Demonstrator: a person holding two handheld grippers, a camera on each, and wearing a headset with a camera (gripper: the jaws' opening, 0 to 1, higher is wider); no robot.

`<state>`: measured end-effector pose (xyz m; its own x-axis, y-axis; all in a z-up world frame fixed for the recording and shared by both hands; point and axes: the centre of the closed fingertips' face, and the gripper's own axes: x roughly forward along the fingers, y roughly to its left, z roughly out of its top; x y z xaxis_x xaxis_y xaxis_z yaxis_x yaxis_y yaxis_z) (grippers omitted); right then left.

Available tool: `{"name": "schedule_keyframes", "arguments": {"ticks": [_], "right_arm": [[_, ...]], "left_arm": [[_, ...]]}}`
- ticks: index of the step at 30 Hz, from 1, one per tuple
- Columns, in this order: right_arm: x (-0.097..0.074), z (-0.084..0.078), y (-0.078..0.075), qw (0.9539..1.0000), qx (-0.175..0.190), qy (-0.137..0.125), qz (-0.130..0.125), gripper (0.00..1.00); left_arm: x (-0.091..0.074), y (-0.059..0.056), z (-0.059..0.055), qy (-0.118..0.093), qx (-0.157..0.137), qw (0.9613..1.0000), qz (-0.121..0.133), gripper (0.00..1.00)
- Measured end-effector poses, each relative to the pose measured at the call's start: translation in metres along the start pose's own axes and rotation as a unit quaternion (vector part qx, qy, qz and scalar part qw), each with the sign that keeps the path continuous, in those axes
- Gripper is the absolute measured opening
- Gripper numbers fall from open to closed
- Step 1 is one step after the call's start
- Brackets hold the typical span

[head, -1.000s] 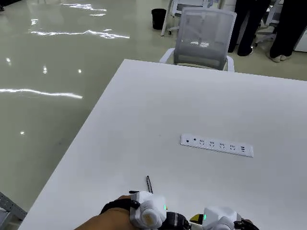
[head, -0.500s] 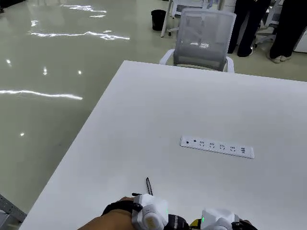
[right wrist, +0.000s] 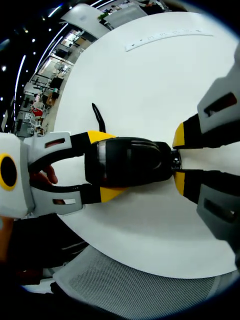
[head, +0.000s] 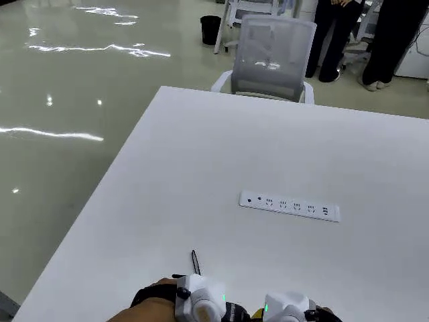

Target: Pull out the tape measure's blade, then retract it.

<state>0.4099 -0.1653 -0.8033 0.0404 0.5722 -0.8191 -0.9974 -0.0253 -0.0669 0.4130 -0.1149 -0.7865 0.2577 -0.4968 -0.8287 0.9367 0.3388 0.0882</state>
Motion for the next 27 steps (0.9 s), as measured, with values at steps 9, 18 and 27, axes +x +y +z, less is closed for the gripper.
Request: {"name": "schedule_keyframes", "arguments": {"ticks": [9,18,27], "right_arm": [[0.0024,-0.0018,0.0017,0.9994,-0.032,0.007,-0.002,0.13],[0.0030,-0.0016,0.0008,0.9996,-0.022,0.019,0.005,0.13],[0.0083,0.0025,0.0017,0.9971,-0.074,0.017,0.002,0.15]], "left_arm": [[0.0023,-0.0015,-0.0002,0.009,0.023,0.9997,0.004,0.34],[0.0008,-0.0014,0.0001,-0.008,0.021,0.9997,-0.003,0.31],[0.0018,-0.0005,-0.0006,0.000,0.018,0.9998,-0.003,0.30]]}}
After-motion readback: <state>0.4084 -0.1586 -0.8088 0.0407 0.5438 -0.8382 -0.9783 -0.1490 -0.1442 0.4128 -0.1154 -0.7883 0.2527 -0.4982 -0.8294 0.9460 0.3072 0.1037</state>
